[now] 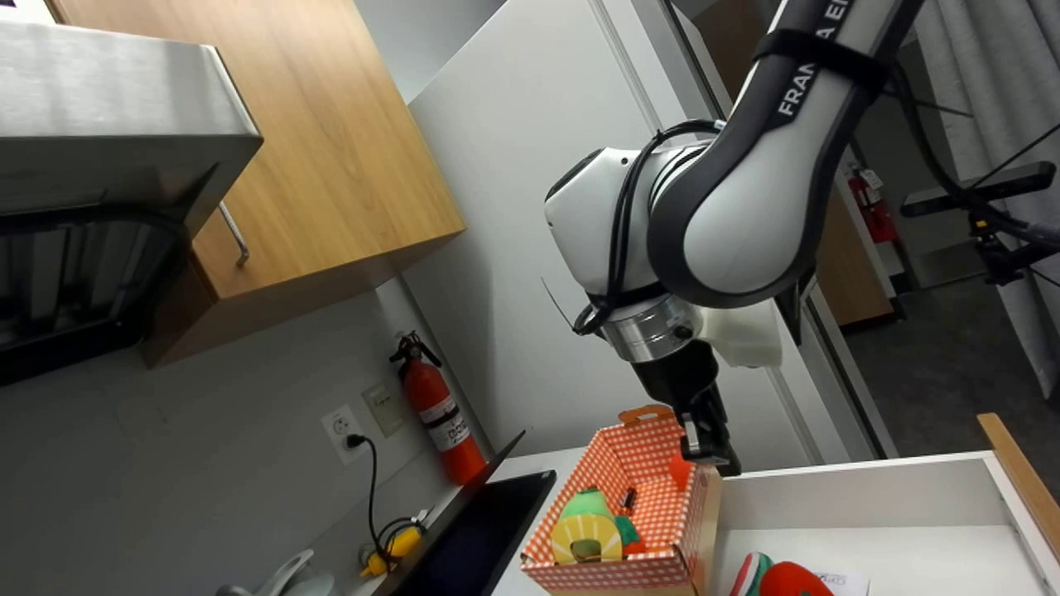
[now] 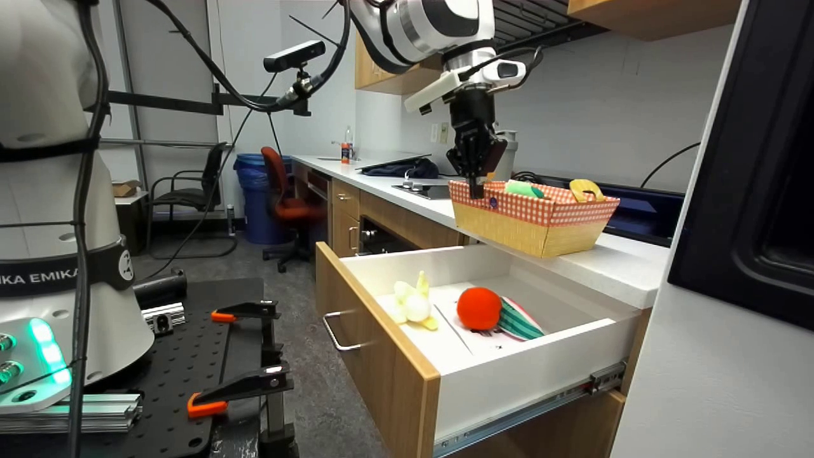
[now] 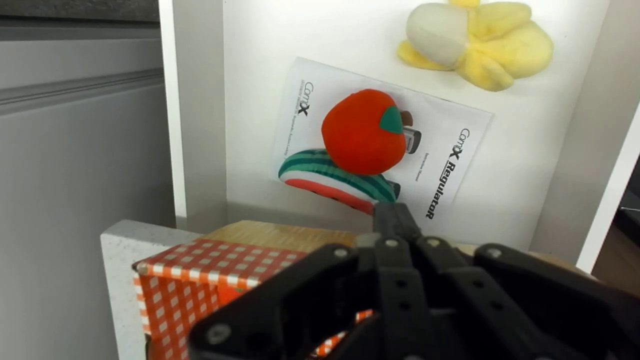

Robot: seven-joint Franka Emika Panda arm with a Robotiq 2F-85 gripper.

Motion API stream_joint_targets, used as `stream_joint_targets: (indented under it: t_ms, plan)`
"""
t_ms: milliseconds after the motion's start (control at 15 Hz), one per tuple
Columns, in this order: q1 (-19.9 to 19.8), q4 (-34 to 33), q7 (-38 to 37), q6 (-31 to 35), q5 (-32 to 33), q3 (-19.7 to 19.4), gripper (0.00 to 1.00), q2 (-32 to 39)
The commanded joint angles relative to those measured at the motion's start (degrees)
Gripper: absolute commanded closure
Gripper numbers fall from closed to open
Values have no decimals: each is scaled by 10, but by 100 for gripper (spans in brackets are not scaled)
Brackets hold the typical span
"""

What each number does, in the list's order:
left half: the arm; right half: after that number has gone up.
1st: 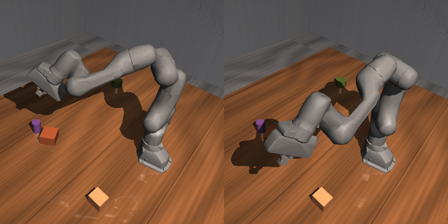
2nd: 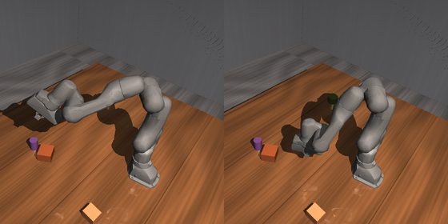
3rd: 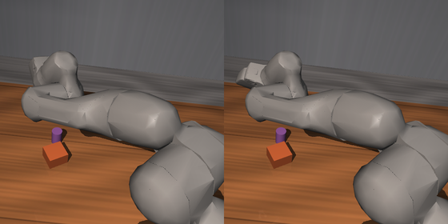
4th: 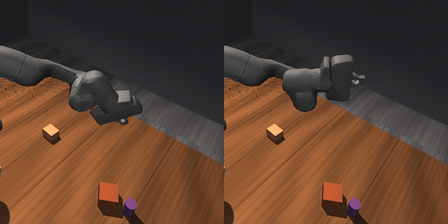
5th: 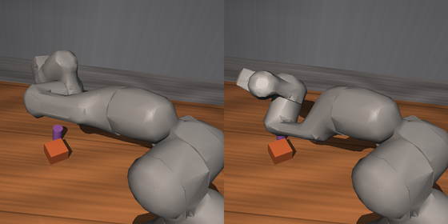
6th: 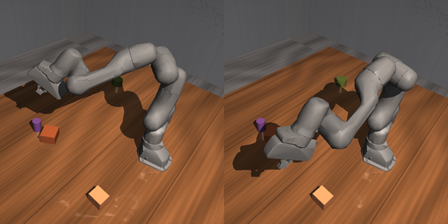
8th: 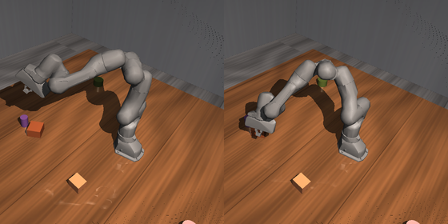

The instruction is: Put the watermelon, banana and big orange plush in the top drawer below the countertop

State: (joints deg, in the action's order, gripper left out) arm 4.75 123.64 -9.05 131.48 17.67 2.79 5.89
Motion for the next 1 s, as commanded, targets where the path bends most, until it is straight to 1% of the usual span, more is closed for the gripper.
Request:
stream_joint_targets:
  t_ms: [0,333,933]
  plan:
    - [-7,-45,36,-19,-28,-4,100,44]
    - [-9,-82,53,-18,-37,-8,100,83]
    - [-9,-155,56,-17,-44,-12,100,126]
